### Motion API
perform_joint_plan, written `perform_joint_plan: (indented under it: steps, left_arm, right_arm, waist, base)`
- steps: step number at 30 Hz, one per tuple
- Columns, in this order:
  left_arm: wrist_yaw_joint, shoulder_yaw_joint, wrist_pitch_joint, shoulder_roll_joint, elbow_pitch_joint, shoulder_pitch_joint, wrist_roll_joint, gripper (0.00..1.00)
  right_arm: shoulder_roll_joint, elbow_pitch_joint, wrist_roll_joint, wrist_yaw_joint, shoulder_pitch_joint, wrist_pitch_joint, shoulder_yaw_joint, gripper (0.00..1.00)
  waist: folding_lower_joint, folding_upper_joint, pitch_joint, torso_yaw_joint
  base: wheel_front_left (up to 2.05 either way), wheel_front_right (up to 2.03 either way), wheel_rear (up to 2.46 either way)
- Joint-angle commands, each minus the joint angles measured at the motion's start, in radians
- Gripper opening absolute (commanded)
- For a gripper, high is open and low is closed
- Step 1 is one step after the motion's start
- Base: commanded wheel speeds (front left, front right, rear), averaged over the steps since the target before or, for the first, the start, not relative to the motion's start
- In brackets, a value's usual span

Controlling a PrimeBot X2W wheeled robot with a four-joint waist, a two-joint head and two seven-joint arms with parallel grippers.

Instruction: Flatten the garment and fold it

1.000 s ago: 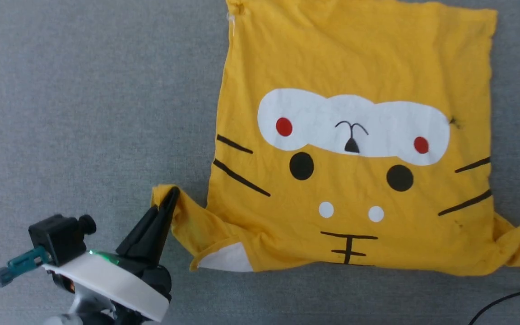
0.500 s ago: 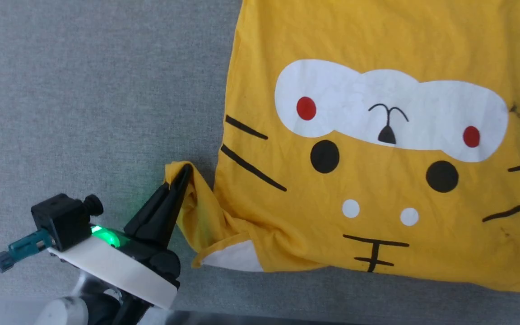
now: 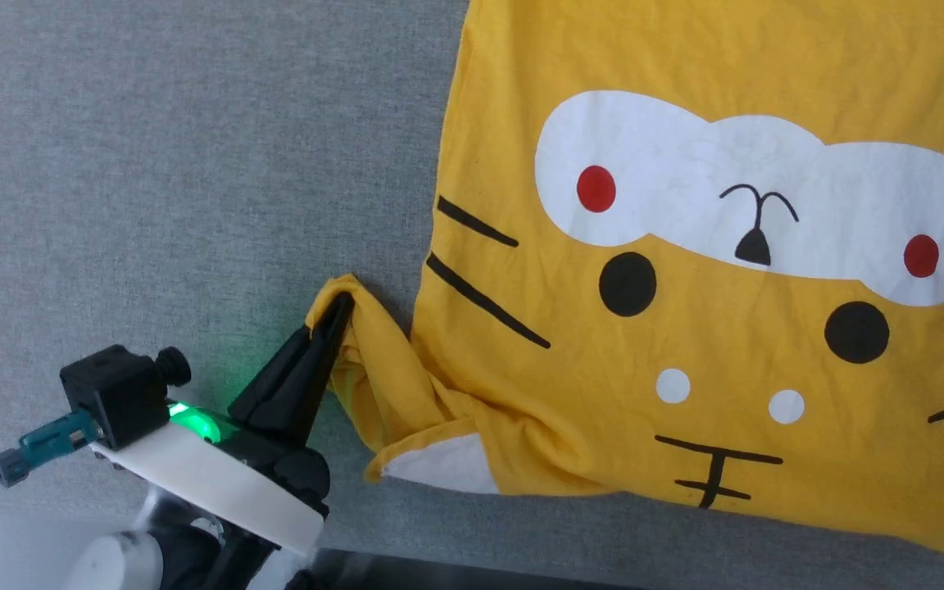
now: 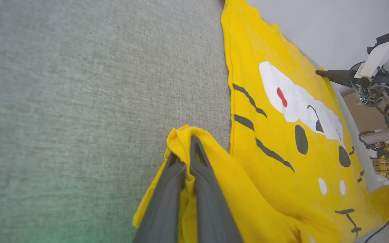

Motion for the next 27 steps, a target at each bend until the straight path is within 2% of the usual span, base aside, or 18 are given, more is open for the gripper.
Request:
perform_joint_plan:
  steps: [1,8,14,22,27]
  left_arm:
    - [-0.005,0.002,-0.005,-0.002,0.005,-0.018,0.002,0.00]
    - [-0.005,0.005,-0.016,-0.001,0.014,-0.023,0.006,0.00]
    - [0.006,0.014,-0.018,0.002,0.029,-0.010,0.004,0.00]
    - [0.034,0.026,-0.006,0.027,0.054,0.049,0.012,0.00]
    - [0.048,0.029,0.000,0.034,0.068,0.089,0.007,0.00]
  right_arm:
    - [0.016,0.020,-0.009,-0.001,0.007,0.000,0.001,0.00]
    - [0.023,0.019,0.004,-0.001,0.006,-0.058,0.026,0.00]
    - [0.008,0.003,0.060,-0.001,0.068,-0.106,0.041,0.00]
    - [-0.020,-0.070,0.154,-0.001,0.292,-0.126,-0.009,0.00]
    - [-0.002,-0.123,0.216,-0.001,0.470,-0.134,-0.081,0.00]
  waist:
    - [0.0000,0.0000,-0.003,-0.002]
    - [0.0000,0.0000,-0.056,-0.032]
    - [0.0000,0.0000,-0.144,-0.073]
    - [0.0000,0.0000,-0.265,-0.144]
    - [0.0000,0.0000,-0.335,-0.182]
  base:
    - [0.00,0.00,0.00]
    - [0.00,0.00,0.00]
    - [0.00,0.00,0.00]
    - [0.00,0.00,0.00]
    - [0.00,0.00,0.00]
